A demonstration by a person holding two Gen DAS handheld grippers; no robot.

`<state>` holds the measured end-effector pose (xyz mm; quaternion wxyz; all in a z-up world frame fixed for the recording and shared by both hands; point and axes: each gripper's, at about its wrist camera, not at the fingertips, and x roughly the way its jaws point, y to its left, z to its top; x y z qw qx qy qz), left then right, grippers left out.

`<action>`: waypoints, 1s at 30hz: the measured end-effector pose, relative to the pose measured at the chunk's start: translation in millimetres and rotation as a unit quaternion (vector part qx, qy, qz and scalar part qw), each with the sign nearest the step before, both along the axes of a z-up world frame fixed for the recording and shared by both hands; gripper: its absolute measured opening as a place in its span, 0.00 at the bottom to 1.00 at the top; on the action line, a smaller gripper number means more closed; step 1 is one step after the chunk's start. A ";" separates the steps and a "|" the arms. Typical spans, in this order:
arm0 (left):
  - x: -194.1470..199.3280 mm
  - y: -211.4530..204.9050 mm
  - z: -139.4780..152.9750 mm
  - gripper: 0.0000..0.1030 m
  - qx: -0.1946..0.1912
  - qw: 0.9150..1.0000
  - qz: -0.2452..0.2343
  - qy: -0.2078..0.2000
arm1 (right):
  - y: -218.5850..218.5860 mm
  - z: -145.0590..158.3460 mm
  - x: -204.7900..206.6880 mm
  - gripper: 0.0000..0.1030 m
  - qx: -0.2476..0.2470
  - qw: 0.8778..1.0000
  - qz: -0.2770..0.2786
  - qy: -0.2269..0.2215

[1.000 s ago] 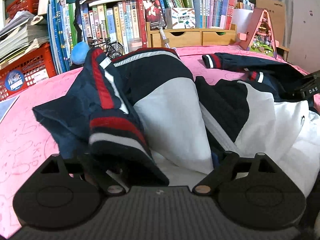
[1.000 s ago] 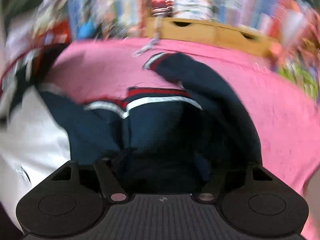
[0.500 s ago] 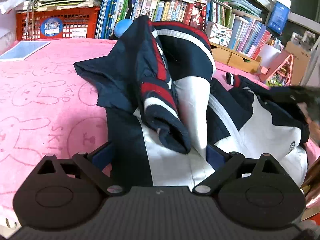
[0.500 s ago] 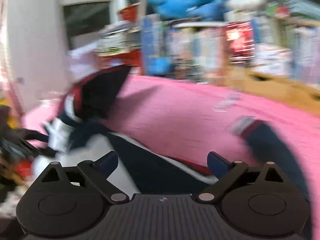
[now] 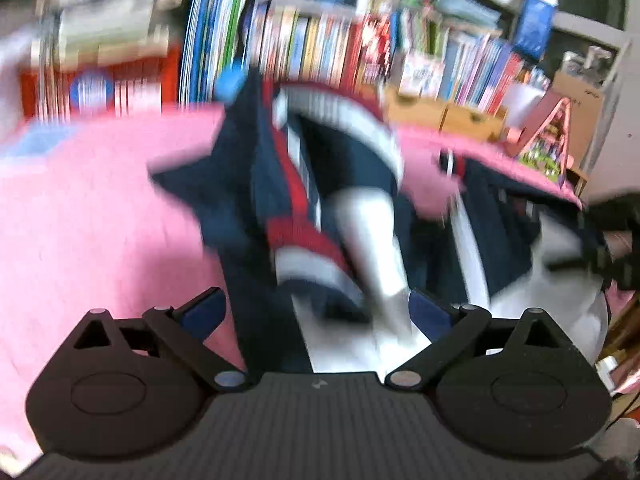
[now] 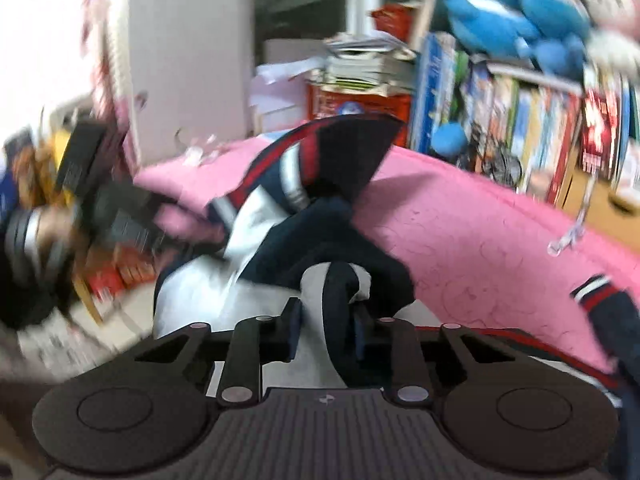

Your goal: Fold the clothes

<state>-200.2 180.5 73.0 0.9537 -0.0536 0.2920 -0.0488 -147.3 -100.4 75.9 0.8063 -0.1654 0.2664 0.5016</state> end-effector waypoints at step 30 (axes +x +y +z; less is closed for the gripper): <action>64.0 36.1 -20.3 1.00 0.036 0.992 -0.075 0.099 | -32.6 -5.4 7.1 0.83 0.045 0.996 -0.027 0.072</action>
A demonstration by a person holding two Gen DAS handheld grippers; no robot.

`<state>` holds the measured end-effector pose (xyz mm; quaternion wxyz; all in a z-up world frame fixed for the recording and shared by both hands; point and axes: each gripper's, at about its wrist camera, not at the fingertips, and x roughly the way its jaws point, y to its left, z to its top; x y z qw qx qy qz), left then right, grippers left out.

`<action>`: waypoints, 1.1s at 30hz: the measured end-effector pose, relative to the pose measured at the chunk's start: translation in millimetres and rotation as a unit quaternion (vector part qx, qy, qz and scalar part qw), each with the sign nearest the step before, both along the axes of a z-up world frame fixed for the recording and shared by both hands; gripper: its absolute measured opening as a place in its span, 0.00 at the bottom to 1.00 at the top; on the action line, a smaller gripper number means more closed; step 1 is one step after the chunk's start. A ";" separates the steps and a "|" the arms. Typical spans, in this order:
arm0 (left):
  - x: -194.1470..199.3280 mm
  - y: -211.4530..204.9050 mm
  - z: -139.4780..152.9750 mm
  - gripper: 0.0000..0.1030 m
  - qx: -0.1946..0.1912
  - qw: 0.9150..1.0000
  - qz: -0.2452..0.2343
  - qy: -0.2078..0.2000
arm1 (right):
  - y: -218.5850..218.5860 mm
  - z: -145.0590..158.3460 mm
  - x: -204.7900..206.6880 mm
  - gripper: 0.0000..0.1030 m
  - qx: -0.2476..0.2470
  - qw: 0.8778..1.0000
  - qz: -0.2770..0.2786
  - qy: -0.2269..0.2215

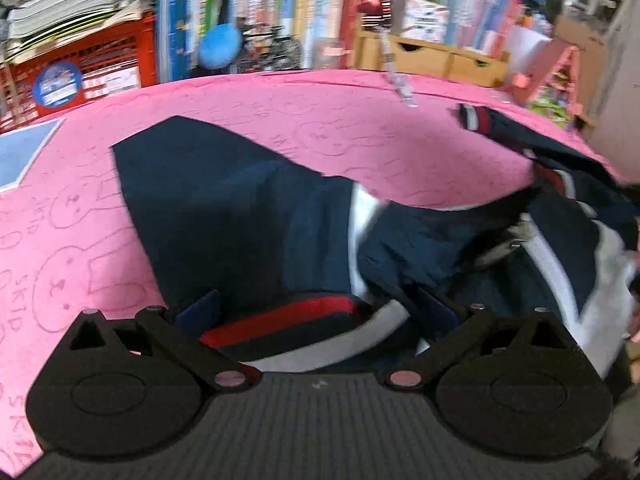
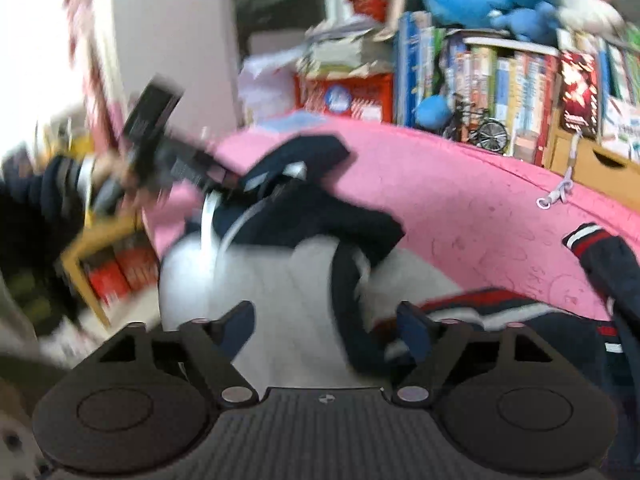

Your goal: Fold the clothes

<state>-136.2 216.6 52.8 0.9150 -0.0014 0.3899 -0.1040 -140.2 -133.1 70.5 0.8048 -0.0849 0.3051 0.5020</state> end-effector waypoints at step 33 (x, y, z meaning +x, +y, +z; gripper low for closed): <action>209.2 -78.1 -0.3 1.00 0.092 0.994 -0.022 -0.050 | 96.2 -12.4 227.0 0.11 -0.247 0.843 -0.248 -0.408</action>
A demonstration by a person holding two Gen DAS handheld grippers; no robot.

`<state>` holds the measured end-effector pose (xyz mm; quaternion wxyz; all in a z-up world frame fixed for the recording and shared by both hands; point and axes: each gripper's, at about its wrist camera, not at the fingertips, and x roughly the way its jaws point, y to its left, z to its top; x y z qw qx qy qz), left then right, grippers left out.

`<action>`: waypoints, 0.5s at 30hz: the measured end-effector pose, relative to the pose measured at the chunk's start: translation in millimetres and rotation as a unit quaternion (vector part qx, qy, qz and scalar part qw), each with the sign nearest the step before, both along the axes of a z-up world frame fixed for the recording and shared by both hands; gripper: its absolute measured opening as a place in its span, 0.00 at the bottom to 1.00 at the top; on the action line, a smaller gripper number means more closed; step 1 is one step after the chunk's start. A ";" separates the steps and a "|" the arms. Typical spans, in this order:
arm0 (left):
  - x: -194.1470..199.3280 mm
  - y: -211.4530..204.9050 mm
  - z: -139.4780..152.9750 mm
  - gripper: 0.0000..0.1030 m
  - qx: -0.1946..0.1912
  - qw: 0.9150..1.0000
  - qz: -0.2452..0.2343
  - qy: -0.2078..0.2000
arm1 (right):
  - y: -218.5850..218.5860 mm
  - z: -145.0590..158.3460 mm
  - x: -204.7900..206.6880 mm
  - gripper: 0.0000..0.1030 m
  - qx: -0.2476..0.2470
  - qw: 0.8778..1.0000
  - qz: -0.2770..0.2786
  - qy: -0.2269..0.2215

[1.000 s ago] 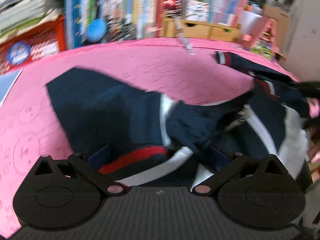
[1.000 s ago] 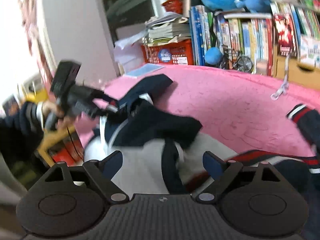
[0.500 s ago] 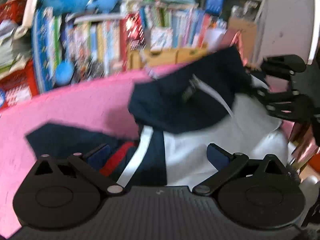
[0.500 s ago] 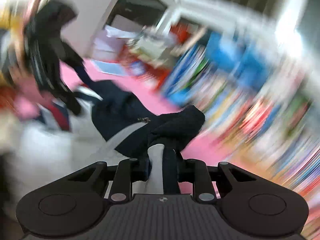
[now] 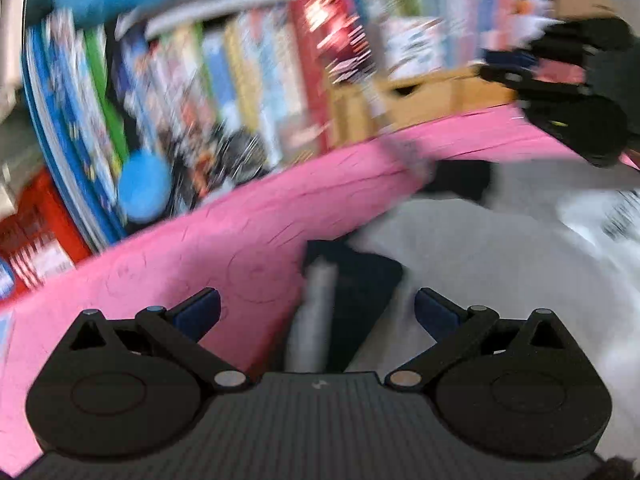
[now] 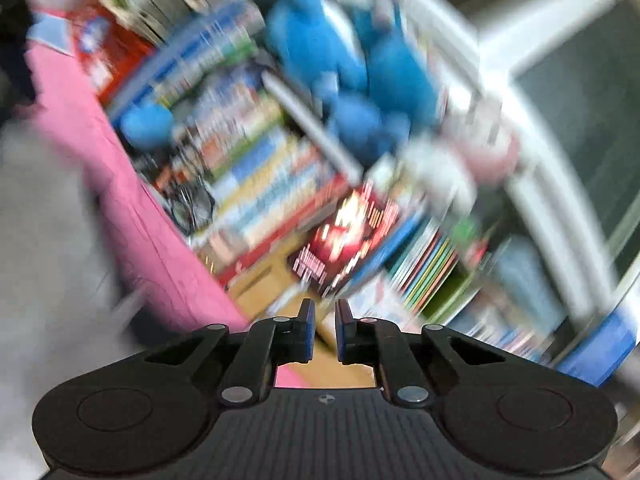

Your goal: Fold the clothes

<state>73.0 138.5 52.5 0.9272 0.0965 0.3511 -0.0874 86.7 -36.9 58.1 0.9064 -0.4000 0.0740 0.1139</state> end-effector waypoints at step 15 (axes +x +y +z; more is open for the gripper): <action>24.2 74.2 1.6 1.00 -0.176 0.977 -0.042 0.112 | -69.3 -51.4 60.9 0.50 0.224 0.885 0.053 0.404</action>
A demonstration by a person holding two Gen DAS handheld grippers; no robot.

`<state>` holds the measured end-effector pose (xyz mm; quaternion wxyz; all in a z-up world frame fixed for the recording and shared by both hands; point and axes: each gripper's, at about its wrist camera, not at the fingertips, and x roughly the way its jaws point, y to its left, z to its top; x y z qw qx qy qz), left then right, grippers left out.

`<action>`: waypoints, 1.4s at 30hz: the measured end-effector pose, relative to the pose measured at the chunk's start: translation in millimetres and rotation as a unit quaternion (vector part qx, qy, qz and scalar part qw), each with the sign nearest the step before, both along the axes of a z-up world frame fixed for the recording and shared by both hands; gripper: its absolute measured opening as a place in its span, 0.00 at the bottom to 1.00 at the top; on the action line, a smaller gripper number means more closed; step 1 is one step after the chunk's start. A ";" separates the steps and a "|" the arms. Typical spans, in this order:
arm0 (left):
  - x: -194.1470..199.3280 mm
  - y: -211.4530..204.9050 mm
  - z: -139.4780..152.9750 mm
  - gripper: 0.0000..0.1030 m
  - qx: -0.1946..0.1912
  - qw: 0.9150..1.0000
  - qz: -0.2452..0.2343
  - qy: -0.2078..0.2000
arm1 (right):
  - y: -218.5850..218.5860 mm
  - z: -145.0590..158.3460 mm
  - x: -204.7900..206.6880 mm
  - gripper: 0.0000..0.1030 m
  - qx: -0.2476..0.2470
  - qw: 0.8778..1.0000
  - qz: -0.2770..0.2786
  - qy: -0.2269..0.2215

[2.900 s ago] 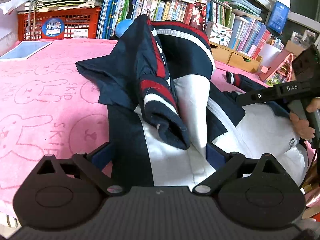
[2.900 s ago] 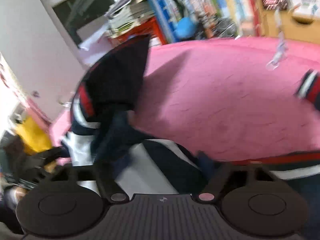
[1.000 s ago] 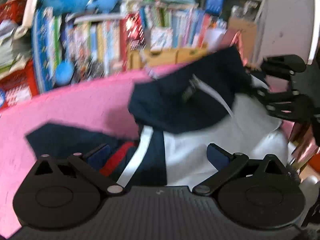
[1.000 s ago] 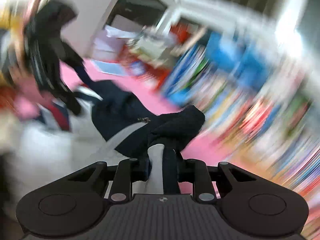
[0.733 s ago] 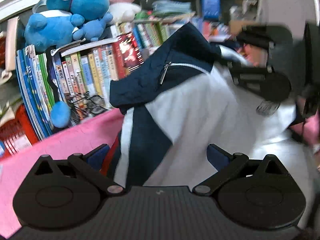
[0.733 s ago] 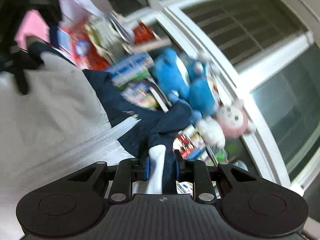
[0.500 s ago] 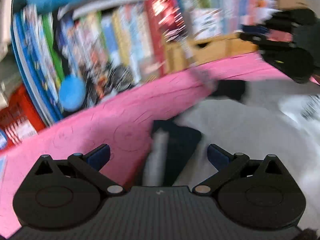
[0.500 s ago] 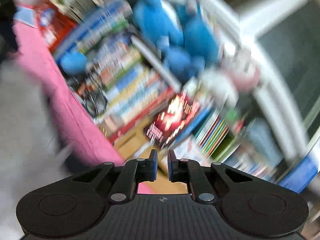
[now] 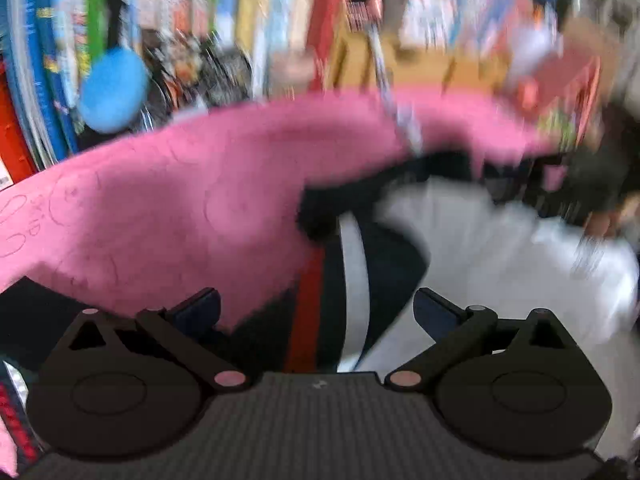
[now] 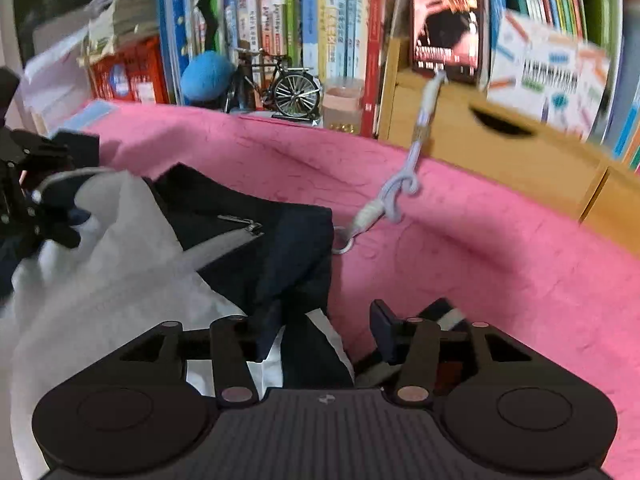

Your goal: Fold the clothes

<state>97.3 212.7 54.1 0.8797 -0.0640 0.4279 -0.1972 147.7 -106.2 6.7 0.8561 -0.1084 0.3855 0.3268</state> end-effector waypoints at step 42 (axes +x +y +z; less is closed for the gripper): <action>77.3 -76.9 -16.7 0.63 0.283 0.942 0.153 -0.096 | 95.1 -17.5 43.0 0.46 -0.192 0.938 -0.081 -0.277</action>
